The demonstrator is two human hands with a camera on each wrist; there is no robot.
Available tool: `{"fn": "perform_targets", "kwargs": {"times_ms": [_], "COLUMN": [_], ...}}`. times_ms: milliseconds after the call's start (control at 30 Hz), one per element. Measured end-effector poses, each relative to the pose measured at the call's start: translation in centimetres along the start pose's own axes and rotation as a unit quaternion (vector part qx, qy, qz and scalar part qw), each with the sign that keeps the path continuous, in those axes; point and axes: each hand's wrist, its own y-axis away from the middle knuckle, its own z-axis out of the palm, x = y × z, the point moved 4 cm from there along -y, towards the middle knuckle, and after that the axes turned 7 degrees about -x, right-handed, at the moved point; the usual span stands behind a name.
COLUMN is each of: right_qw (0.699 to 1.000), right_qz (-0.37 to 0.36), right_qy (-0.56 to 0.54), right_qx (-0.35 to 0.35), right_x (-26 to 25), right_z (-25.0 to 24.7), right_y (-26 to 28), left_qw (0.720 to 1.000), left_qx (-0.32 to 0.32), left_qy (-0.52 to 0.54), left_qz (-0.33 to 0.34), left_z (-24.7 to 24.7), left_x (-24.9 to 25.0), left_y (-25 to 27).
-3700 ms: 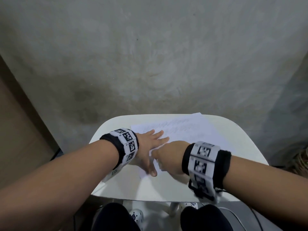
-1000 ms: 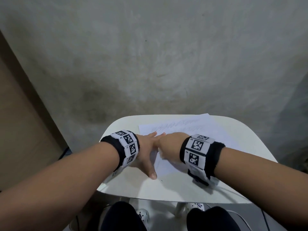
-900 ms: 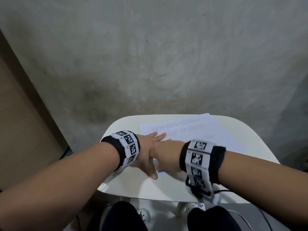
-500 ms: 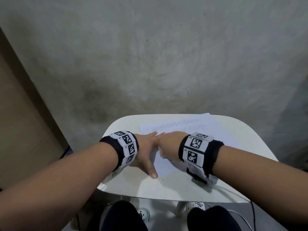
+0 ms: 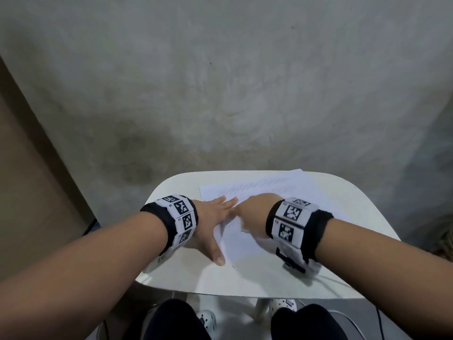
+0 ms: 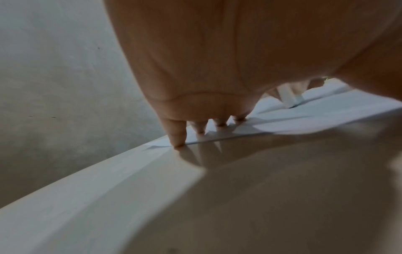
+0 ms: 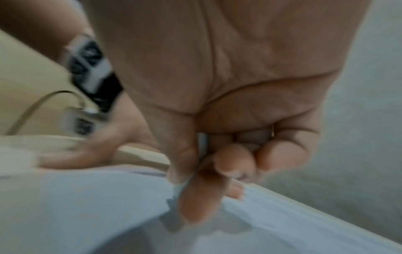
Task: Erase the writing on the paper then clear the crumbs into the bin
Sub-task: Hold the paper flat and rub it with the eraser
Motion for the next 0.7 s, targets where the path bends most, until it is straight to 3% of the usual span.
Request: {"fn": "perform_targets", "kwargs": {"times_ms": [100, 233, 367, 500, 567, 633, 700], "right_qw": [0.999, 0.999, 0.999, 0.999, 0.999, 0.998, 0.997], "right_qz": [-0.043, -0.001, -0.052, 0.003, -0.029, -0.053, -0.012], "right_qy": [0.009, 0.035, 0.014, 0.013, 0.032, -0.005, -0.067], "right_qx": [-0.008, 0.025, -0.003, 0.037, 0.027, 0.027, 0.042], "right_x": [-0.8, 0.8, 0.2, 2.3, 1.0, 0.8, 3.7], "right_z": [0.8, 0.3, 1.2, 1.3, 1.8, 2.1, 1.8], "right_y": [1.6, 1.4, 1.9, 1.0, 1.1, 1.2, 0.6], "left_qw": [1.000, 1.000, 0.999, 0.999, 0.999, 0.999, 0.999], "left_qx": [-0.008, -0.023, -0.030, -0.033, -0.033, -0.030, -0.032], "left_qy": [-0.011, -0.017, -0.018, -0.029, -0.026, -0.027, -0.036], "left_qz": [-0.007, -0.012, -0.003, -0.016, -0.013, -0.011, -0.011], "left_z": [0.2, 0.3, 0.3, 0.2, 0.2, 0.2, 0.1], "left_x": [-0.1, -0.5, -0.5, -0.5, -0.4, -0.4, -0.3], "left_y": [-0.2, -0.6, -0.5, -0.6, -0.5, -0.5, -0.3]}}
